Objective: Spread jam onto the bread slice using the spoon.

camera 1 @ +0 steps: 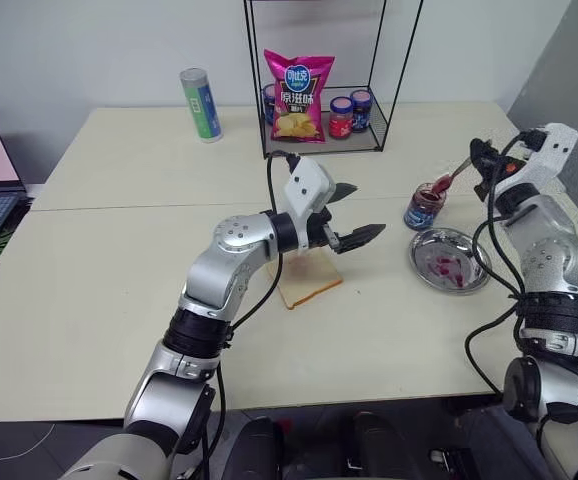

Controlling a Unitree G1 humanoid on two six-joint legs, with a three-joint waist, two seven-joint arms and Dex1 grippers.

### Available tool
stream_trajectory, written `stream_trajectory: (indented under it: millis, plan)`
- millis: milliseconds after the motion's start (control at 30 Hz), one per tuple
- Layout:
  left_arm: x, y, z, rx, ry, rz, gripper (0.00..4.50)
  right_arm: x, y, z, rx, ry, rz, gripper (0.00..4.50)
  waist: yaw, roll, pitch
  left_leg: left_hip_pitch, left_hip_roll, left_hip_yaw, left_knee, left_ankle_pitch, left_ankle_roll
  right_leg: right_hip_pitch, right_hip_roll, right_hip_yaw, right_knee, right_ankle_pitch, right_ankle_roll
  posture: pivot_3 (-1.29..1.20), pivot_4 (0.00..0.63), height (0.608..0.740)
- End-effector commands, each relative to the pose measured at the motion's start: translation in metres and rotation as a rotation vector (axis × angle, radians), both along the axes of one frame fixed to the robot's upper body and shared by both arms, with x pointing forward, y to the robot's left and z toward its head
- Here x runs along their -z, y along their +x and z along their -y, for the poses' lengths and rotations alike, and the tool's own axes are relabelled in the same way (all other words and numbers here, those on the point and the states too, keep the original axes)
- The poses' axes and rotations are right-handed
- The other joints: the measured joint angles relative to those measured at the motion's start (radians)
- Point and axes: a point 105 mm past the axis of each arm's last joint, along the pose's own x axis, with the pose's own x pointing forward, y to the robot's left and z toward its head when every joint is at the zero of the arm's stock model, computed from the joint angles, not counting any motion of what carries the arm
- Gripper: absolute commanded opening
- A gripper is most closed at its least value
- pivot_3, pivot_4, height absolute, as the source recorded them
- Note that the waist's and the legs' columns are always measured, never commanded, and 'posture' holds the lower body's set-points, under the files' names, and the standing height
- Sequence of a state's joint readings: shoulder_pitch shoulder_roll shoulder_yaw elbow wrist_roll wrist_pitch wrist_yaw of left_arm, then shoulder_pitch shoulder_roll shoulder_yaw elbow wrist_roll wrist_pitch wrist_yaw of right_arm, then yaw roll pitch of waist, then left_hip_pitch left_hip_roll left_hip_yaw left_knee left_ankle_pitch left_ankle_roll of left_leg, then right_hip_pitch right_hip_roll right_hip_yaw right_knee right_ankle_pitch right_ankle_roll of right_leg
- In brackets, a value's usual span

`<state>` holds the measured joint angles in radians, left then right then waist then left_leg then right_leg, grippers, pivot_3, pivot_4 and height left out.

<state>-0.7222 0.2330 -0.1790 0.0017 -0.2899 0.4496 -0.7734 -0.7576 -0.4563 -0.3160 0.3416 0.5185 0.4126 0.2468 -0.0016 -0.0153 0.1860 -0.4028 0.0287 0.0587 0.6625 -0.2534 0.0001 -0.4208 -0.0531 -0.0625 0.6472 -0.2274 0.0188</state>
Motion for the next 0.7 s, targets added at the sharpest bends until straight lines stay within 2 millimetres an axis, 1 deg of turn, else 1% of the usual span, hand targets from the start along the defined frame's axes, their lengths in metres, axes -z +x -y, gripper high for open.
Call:
stream_trajectory:
  millis: [33,167,433,500,700]
  plan:
    - [-0.013,-0.004,-0.002,-0.002,-0.022,0.051,4.50,-0.018,0.001,-0.005,-0.011,-0.093,0.079,0.03,0.000,0.000,0.000,0.000,0.000,0.000,0.000,0.000,0.000,0.000,0.000,0.000,0.000,0.000,0.000,0.00,0.150,0.740]
    - [-0.013,-0.004,-0.004,-0.009,-0.020,0.050,4.50,-0.010,0.004,-0.013,-0.029,-0.167,0.071,0.03,0.000,0.000,0.000,0.000,0.000,0.000,0.000,0.000,0.000,0.000,0.000,0.000,0.000,0.000,0.000,0.00,0.150,0.740]
    - [-0.014,-0.003,-0.005,-0.021,-0.024,0.053,4.50,0.004,0.012,-0.020,-0.037,-0.154,0.018,0.03,0.000,0.000,0.000,0.000,0.000,0.000,0.000,0.000,0.000,0.000,0.000,0.000,0.000,0.000,0.000,0.00,0.150,0.740]
    - [-0.014,-0.003,-0.004,-0.021,-0.024,0.053,4.50,0.007,0.014,-0.020,-0.036,-0.141,0.006,0.03,0.000,0.000,0.000,0.000,0.000,0.000,0.000,0.000,0.000,0.000,0.000,0.000,0.001,0.000,0.000,0.00,0.150,0.740]
    - [-0.013,-0.003,-0.005,-0.024,-0.024,0.051,4.50,0.006,0.016,-0.016,-0.019,0.017,-0.020,0.03,0.000,0.000,0.000,0.000,0.000,0.000,0.000,0.000,0.000,0.000,0.000,0.000,0.001,0.000,0.000,0.00,0.150,0.740]
